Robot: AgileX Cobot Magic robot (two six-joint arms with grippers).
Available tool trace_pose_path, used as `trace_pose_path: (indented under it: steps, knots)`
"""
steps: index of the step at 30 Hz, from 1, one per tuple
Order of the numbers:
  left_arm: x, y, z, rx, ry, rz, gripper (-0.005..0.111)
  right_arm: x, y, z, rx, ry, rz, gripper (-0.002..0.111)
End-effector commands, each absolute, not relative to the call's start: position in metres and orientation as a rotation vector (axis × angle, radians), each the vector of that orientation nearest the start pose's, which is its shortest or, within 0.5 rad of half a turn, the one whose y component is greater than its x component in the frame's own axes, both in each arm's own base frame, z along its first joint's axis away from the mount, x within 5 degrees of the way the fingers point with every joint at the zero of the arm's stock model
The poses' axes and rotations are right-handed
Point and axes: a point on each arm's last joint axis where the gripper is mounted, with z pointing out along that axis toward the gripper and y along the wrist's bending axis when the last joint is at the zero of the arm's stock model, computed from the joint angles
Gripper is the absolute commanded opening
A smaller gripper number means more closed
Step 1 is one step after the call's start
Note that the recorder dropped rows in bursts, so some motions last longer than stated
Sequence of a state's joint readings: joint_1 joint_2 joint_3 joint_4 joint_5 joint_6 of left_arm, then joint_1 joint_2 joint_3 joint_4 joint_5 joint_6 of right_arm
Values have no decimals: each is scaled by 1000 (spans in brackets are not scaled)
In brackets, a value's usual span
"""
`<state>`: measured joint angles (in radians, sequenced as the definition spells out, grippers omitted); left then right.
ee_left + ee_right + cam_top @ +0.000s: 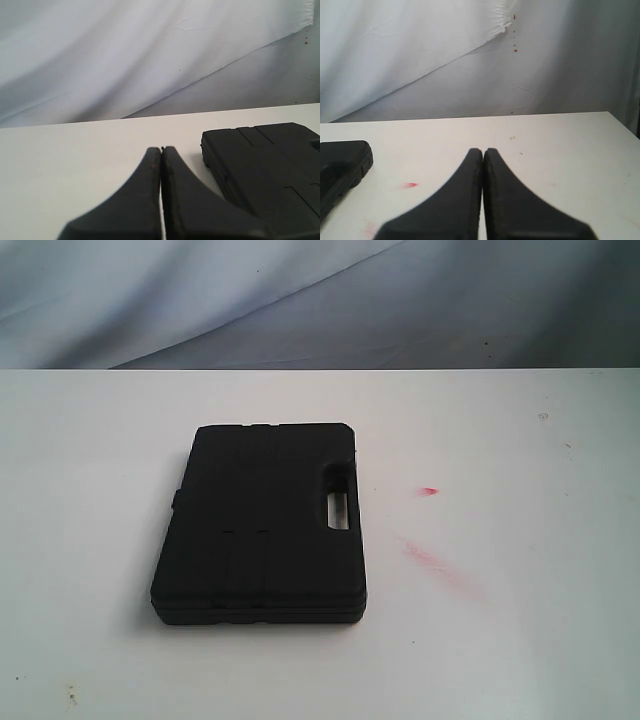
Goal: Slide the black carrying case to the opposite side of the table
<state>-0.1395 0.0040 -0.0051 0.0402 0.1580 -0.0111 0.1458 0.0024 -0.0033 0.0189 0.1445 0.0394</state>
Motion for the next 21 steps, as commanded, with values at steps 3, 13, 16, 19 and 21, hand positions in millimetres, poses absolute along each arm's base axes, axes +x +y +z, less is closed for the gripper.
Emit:
trace_pose_path:
  steps: [3, 13, 16, 19, 21]
  knots:
    - [56, -7, 200, 115, 1627, -97, 0, 56, 8, 201, -71, 1621, 152, 0]
    - [56, -7, 200, 115, 1627, -97, 0, 56, 8, 204, -68, 1586, 153, 0]
    - [56, -7, 200, 115, 1627, -97, 0, 56, 8, 205, -68, 1577, 154, 0]
    - [56, -7, 200, 115, 1627, -97, 0, 56, 8, 209, -48, 1533, 174, 0]
    - [56, -7, 200, 115, 1627, -97, 0, 56, 8, 213, 29, 1489, 257, 0]
